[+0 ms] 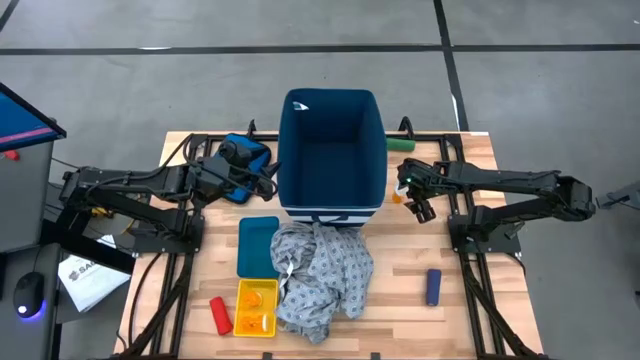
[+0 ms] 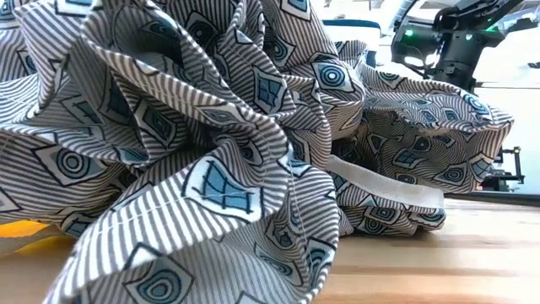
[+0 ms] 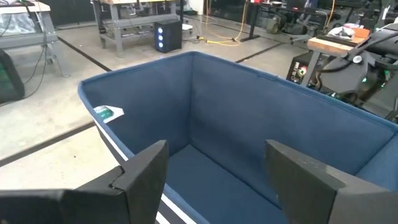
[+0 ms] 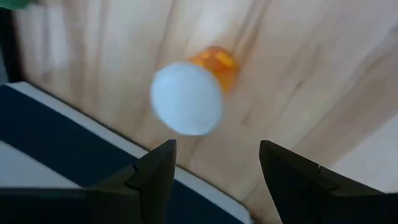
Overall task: Pick & place medical supplies in basket/bin
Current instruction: Put the orange pill bottle into the yellow bin
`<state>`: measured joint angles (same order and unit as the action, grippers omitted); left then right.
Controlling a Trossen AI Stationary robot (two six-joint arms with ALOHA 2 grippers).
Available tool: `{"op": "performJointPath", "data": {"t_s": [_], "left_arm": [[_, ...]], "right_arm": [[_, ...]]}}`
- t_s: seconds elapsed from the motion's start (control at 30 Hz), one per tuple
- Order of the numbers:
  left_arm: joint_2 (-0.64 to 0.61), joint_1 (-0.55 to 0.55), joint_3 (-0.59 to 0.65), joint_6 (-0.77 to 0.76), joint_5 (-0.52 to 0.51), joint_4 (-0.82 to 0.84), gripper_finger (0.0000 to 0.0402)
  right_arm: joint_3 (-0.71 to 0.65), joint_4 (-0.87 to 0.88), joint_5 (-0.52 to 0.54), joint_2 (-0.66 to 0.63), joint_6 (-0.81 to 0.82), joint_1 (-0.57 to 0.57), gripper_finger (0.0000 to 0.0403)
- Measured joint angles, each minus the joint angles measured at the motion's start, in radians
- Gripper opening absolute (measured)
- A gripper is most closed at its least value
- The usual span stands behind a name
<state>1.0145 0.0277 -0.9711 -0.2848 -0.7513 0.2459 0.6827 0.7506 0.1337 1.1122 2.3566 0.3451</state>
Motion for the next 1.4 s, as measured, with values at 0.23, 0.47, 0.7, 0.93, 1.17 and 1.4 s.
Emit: {"op": "performJointPath", "data": {"t_s": [0.23,0.47,0.7,0.93,1.17,1.4], "left_arm": [[0.000,0.000,0.000,0.000,0.000,0.000,0.0254],[0.000,0.000,0.000,0.000,-0.001,0.000,0.0254],[0.000,0.000,0.000,0.000,0.000,0.000,0.0254],[0.000,0.000,0.000,-0.004,0.026,0.000,0.0254],[0.000,0.000,0.000,-0.003,0.026,0.000,0.0254],[0.000,0.000,0.000,-0.002,0.027,0.000,0.0254]], "right_arm": [[0.000,0.011,0.021,0.000,0.000,0.032,0.0227],[0.000,-0.003,0.024,0.036,-0.029,0.058,0.0227],[0.000,-0.071,0.022,0.107,-0.031,0.057,0.0227],[0.003,-0.063,0.025,0.136,-0.037,0.069,0.0227],[0.000,-0.047,0.023,0.137,-0.052,0.077,0.0227],[0.000,-0.051,0.021,0.125,-0.053,0.076,0.0227]]}}
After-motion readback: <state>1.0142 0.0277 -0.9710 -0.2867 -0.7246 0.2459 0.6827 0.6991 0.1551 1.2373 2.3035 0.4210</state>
